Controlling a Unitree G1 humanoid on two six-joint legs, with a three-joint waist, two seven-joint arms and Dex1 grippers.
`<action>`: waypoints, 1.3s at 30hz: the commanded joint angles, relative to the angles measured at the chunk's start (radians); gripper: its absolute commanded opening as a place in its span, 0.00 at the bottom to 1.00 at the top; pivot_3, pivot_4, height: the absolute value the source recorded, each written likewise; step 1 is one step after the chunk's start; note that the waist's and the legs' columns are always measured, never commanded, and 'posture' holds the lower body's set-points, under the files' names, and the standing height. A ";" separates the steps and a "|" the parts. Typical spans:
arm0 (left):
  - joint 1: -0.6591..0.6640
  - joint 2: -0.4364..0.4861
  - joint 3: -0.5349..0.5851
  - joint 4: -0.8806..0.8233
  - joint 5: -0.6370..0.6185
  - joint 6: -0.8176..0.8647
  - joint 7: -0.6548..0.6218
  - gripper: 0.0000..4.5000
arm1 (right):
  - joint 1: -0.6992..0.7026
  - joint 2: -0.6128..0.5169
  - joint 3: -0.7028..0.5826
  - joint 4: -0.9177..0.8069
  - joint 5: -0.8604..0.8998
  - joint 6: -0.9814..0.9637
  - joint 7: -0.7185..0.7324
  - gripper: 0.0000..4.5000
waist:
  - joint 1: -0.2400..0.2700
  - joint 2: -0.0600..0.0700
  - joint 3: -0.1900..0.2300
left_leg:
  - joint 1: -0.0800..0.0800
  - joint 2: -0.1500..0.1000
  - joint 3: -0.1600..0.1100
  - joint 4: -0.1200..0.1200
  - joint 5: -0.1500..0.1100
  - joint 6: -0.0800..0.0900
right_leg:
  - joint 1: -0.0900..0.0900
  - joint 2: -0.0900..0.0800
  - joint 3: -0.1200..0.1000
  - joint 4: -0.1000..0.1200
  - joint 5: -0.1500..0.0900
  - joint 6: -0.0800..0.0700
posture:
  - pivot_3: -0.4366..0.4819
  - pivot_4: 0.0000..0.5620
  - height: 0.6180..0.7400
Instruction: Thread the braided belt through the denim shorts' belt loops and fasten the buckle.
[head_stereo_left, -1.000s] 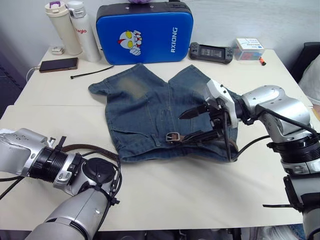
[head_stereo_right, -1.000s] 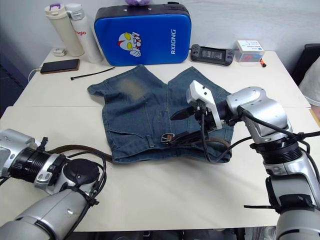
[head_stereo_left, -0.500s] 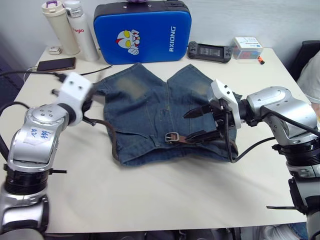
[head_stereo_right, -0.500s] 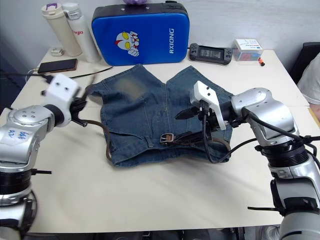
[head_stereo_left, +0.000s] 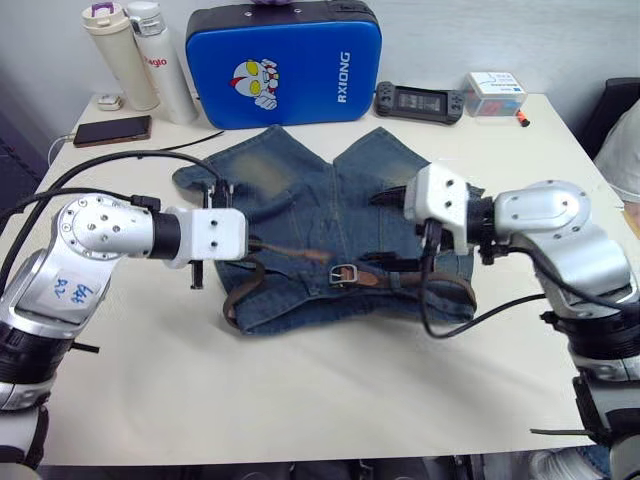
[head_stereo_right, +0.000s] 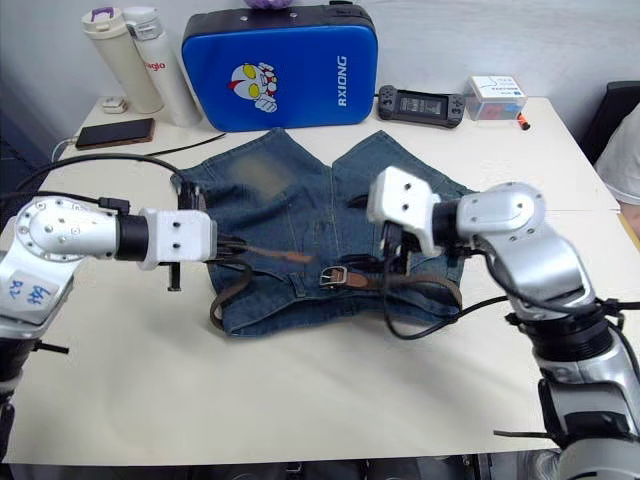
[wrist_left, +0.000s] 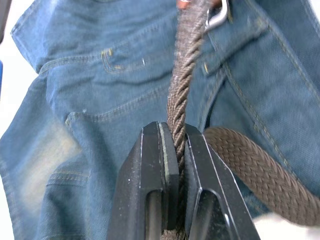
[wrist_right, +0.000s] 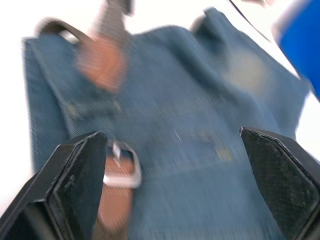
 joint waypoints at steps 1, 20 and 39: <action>-0.037 -0.026 -0.004 0.018 0.002 0.019 -0.025 0.02 | -0.003 0.013 -0.005 -0.058 -0.016 -0.012 -0.038 1.00 | 0.001 0.000 0.000 | 0.000 0.000 0.000 0.000 0.000 0.000 | 0.000 0.000 0.000 0.000 0.000 0.000 | 0.48 0.27 0.38; -0.089 -0.151 0.069 0.023 -0.034 0.251 0.013 0.19 | -0.006 0.151 0.056 0.101 -0.098 -0.130 -0.110 0.00 | -0.001 0.000 0.000 | 0.001 -0.003 -0.003 0.000 0.001 0.001 | 0.000 0.001 0.000 0.004 0.000 0.000 | 0.48 0.27 0.38; -0.265 0.099 0.320 0.395 -0.984 1.319 0.508 0.98 | -0.150 0.087 0.025 0.709 -0.385 -0.939 -0.209 0.00 | -0.033 0.000 0.000 | 0.001 -0.002 -0.007 0.001 0.001 0.000 | -0.002 0.000 0.003 0.010 -0.001 0.000 | 0.48 0.27 0.38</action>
